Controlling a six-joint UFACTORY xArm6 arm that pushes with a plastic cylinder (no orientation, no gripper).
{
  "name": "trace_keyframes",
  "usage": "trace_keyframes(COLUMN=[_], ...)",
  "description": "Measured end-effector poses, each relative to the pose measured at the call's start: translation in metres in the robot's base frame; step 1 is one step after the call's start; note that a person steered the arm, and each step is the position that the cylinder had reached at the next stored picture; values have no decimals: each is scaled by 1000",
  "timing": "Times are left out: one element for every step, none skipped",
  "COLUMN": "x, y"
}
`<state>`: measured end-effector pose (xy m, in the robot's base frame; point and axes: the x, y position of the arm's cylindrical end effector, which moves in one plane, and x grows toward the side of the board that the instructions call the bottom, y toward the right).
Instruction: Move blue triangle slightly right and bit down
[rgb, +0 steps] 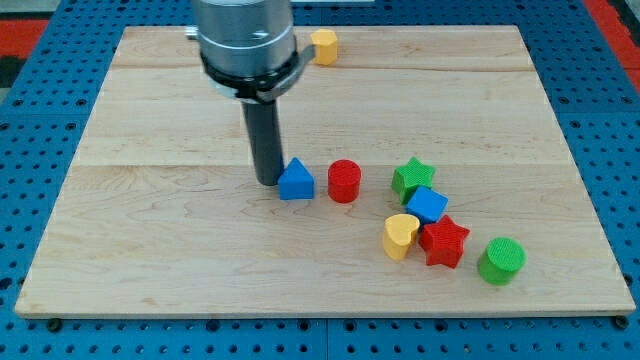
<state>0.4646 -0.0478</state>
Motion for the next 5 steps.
trace_keyframes(x=[0, 3, 15, 27, 37], y=[42, 82, 101, 114, 135])
